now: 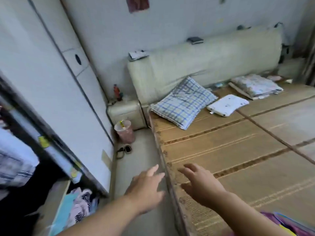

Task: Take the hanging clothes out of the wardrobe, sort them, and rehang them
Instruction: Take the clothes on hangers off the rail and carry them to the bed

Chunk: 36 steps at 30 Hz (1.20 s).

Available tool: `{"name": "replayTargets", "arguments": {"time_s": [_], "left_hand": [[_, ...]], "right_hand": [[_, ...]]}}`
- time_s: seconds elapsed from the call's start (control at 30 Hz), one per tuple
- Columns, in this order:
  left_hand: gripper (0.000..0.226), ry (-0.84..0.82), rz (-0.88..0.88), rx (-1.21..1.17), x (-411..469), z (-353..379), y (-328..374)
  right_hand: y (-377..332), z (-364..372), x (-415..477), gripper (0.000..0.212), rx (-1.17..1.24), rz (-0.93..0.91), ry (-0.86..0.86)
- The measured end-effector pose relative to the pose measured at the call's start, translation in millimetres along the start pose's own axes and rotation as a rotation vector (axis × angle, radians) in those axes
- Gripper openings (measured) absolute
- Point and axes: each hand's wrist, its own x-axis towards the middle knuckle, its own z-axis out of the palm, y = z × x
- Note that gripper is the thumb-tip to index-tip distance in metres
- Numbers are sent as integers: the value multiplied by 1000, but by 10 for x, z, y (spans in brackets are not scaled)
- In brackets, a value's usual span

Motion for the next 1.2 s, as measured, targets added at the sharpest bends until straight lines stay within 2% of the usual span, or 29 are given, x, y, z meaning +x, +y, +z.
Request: {"name": "replayTargets", "arguments": {"time_s": [0.17,0.3,0.47,0.57,0.63,0.8,0.87,1.03,1.2], "left_hand": [[73,261,-210,41,-945,-877,-1031],[68,490,-394,71,-1774,-1581,-1657],[70,793,-586,161,-2675,-2351,-2170],[69,932,-702,252,-3041,-2732,-2291],[69,992,-792,385,-3212,-2957,-2318],[62,1107,-841,788,-3551,-3507,-2355],[63,1126,-945,876,-3626,-3743,-2435],[74,1299,-1126,1040,-3723,-4352,-2579],[76,1341,-1291,1100,-3670,-4758,-2589]], "right_hand": [[-1487,-282,670,55,-16,-287,-9],[-2821,-520,1042,51,38,-508,69],[-4206,-721,1262,51,79,-767,186],[-4857,-895,1311,50,179,-901,188],[-5227,-1021,1378,49,241,-970,195],[-5910,-1299,1714,47,342,-1103,215],[-6135,-1411,1918,46,345,-1137,217],[-6656,-1724,2496,47,337,-1203,201],[-7179,-2023,3018,51,364,-1253,193]]}}
